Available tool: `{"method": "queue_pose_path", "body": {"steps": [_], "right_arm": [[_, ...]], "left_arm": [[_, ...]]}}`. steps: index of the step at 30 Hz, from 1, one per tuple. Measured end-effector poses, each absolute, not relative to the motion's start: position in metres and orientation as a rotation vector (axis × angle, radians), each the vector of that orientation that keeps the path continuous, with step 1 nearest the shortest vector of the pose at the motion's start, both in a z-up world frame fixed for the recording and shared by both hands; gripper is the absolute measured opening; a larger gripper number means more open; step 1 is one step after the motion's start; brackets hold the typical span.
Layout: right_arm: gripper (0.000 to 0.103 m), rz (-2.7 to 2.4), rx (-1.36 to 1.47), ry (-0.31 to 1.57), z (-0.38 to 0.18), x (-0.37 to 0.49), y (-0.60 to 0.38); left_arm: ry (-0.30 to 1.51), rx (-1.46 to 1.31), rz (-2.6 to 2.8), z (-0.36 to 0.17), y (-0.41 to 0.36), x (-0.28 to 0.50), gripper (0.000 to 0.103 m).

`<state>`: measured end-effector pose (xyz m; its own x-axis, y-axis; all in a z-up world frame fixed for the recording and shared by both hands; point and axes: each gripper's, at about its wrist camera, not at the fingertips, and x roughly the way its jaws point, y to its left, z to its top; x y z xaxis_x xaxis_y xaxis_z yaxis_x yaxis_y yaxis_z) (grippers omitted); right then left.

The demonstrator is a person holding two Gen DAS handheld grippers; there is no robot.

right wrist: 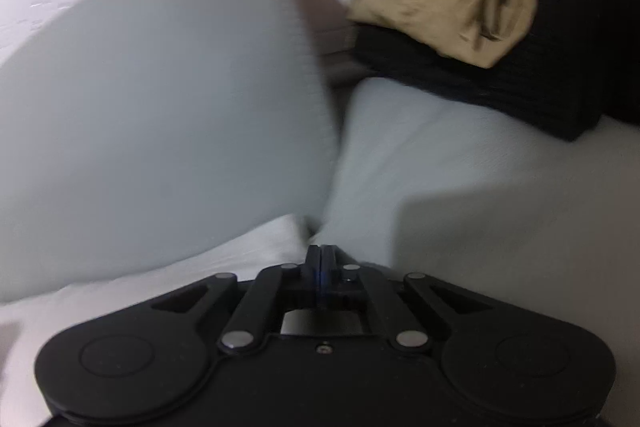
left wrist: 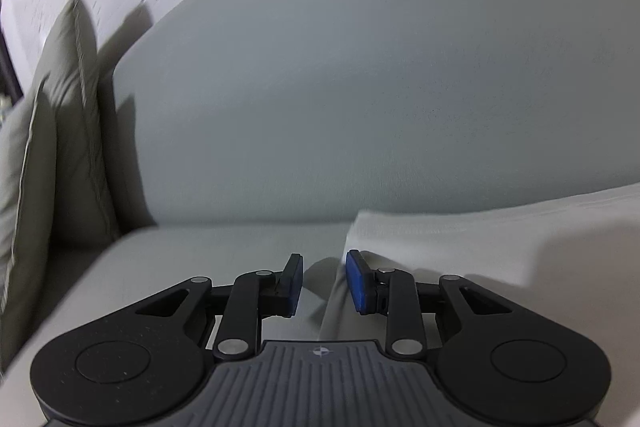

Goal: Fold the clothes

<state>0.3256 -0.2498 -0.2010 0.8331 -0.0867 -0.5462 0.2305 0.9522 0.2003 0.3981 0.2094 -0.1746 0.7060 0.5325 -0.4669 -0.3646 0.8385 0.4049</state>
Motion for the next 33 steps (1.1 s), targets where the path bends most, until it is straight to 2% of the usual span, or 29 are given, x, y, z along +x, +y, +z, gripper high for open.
{"method": "queue_pose_path", "body": {"steps": [5, 7, 10, 16, 21, 24, 26, 27, 32, 33], "right_arm": [[0.000, -0.186, 0.215, 0.586, -0.196, 0.322, -0.248], [0.002, -0.191, 0.267, 0.591, -0.181, 0.305, -0.256], [0.016, -0.203, 0.350, 0.524, -0.153, 0.264, -0.258], [0.017, -0.045, 0.563, 0.605, -0.119, 0.185, -0.290], [0.017, 0.040, 0.591, 0.557, -0.058, 0.134, -0.280], [0.026, 0.084, 0.581, 0.555, -0.028, 0.112, -0.282], [0.036, 0.106, 0.584, 0.628, -0.036, 0.129, -0.283], [0.037, 0.115, 0.592, 0.689, -0.048, 0.149, -0.283], [0.037, 0.099, 0.642, 1.006, -0.135, 0.208, -0.277], [0.037, 0.074, 0.633, 1.025, -0.148, 0.215, -0.277]], "left_arm": [[0.668, 0.273, 0.559, -0.167, 0.229, 0.414, 0.030], [0.683, 0.231, 0.573, -0.152, 0.243, 0.404, 0.026], [0.658, 0.158, 0.531, -0.122, 0.258, 0.363, 0.027], [0.617, 0.060, 0.327, -0.053, 0.245, 0.246, 0.027], [0.509, 0.071, 0.229, 0.014, 0.214, 0.156, 0.027], [0.497, 0.048, 0.185, 0.033, 0.202, 0.132, 0.027], [0.574, 0.041, 0.144, 0.013, 0.188, 0.133, 0.027], [0.627, 0.031, 0.123, -0.006, 0.179, 0.135, 0.027], [0.871, -0.035, 0.040, -0.100, 0.133, 0.146, 0.026], [0.898, -0.030, 0.043, -0.115, 0.126, 0.148, 0.024]]}}
